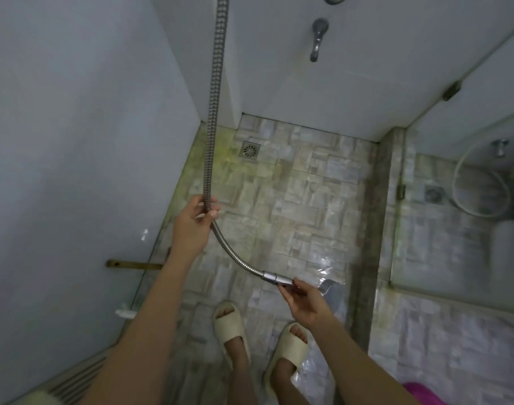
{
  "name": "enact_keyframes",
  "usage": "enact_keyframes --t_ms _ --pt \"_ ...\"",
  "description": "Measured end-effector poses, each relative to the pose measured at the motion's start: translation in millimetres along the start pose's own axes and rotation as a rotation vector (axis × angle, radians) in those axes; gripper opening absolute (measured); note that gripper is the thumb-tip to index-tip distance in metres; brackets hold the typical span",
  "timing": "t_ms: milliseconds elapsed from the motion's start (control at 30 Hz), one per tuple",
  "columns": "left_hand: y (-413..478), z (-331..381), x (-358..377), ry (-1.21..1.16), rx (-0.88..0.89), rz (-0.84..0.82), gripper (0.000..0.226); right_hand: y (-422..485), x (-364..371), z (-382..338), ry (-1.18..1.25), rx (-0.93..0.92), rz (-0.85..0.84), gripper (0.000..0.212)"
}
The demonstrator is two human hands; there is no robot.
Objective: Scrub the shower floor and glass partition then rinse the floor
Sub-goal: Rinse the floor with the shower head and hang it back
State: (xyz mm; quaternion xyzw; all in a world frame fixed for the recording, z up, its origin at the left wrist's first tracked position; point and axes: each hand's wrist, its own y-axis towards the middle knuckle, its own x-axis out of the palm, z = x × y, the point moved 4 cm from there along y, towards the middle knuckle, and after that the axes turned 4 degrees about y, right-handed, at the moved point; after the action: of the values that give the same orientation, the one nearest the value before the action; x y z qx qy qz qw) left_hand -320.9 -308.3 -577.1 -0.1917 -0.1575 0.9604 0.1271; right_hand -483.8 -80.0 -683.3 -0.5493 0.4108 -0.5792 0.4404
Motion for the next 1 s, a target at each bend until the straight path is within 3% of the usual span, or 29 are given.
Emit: enact_keyframes --t_ms 400,700,1000 --pt "12 7 -107 -0.096 -0.037 -0.024 0.019 22 61 69 -0.101 0.032 0.014 0.011" --pt "54 10 -182 -0.049 -0.017 -0.039 0.022 50 124 129 -0.139 0.053 -0.026 0.011" --pt "88 1 -220 -0.025 0.012 0.060 0.032 79 160 175 -0.047 0.119 -0.093 0.011"
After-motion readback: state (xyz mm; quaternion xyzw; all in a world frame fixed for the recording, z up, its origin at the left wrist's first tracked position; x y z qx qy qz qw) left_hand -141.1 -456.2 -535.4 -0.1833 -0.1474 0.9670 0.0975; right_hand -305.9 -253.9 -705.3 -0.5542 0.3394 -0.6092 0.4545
